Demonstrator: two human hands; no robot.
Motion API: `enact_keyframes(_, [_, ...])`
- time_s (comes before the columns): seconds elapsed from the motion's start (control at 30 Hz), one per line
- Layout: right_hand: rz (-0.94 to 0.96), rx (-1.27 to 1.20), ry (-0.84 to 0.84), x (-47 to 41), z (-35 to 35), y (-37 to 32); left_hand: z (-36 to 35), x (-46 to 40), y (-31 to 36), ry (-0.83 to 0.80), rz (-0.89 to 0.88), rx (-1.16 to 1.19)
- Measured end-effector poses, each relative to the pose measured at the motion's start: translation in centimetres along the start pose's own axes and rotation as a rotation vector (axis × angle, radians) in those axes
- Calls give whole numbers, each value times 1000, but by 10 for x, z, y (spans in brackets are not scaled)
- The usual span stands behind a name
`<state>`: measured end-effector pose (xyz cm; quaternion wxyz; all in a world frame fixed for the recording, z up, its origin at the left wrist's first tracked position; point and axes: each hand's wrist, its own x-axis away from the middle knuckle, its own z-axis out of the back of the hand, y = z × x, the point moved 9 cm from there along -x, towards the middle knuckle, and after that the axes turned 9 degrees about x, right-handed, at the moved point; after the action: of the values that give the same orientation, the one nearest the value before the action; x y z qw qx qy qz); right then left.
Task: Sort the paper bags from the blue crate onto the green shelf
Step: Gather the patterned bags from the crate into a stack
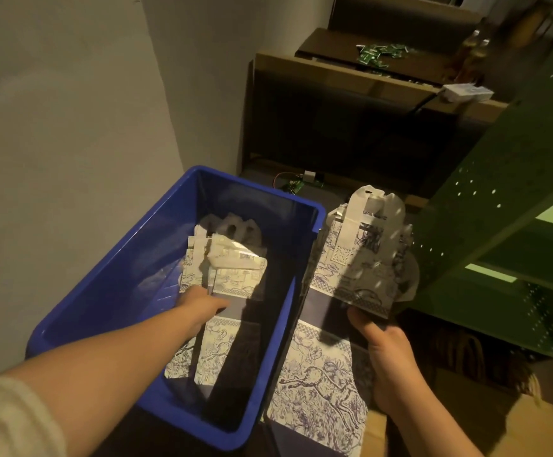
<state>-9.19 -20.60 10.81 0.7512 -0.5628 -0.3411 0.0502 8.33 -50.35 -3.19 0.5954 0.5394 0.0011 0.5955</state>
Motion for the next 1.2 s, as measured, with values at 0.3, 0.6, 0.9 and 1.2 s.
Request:
enact_keyframes(0.3, [62,-68,-7,-1,6,-13,-3,26,40,-15,-186,-16])
enact_keyframes(0.6, [29,-376,-177,6,-16,-42,59,108,109,80,-526,68])
enact_keyframes(0.9, [185,-359,-302,18,-54,-103,74,168,164,-78,-640,503])
enact_keyframes(1.2, [212,-212,-215,15,-48,-97,29,195,148,-194,-552,580])
